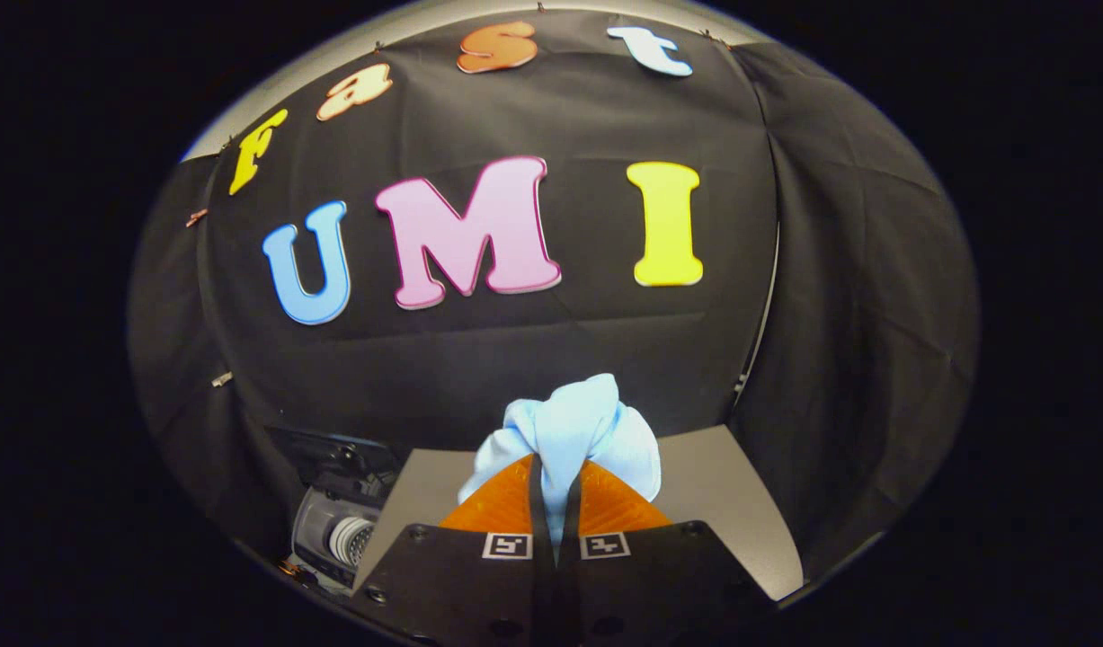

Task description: Put the clothes into the washing machine and then close the washing machine lid.

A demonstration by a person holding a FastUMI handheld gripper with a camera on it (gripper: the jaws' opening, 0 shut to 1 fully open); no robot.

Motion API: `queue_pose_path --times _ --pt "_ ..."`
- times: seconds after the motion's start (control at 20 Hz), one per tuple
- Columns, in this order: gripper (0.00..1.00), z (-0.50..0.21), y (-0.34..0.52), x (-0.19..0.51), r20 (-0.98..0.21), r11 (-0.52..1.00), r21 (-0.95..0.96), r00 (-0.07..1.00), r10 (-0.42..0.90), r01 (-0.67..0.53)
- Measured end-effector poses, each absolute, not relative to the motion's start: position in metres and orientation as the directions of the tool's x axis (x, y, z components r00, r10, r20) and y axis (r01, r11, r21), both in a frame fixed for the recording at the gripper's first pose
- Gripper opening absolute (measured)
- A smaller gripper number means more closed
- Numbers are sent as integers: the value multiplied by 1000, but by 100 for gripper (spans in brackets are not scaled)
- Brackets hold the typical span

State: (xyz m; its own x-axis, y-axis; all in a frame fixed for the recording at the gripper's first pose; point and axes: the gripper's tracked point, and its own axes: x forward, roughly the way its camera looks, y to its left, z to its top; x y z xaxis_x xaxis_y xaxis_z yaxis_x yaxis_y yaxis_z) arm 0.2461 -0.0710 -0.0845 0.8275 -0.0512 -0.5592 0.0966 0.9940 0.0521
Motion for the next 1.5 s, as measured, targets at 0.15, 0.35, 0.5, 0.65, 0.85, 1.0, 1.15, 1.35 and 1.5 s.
queue_pose_path --times 0.15,0.35,0.5,0.65,0.85,1.0,1.15,1.35,1.5 --pt "4 -29 -48 238 -450 998 29 892 -37 56" --pt "4 29 -1 234 -339 999 27 941 26 -18" --pt "4 52 48 233 -291 995 27 951 103 -99" --pt "4 56 108 235 -278 975 59 935 222 -214" --pt "4 41 192 237 -277 922 124 880 387 -366" --pt "4 23 245 234 -273 868 184 824 496 -462" --pt "4 -9 287 234 -292 822 216 768 570 -527" --pt "4 -63 331 234 -337 761 225 684 647 -608" --pt "5 -114 350 231 -392 728 220 624 676 -650"
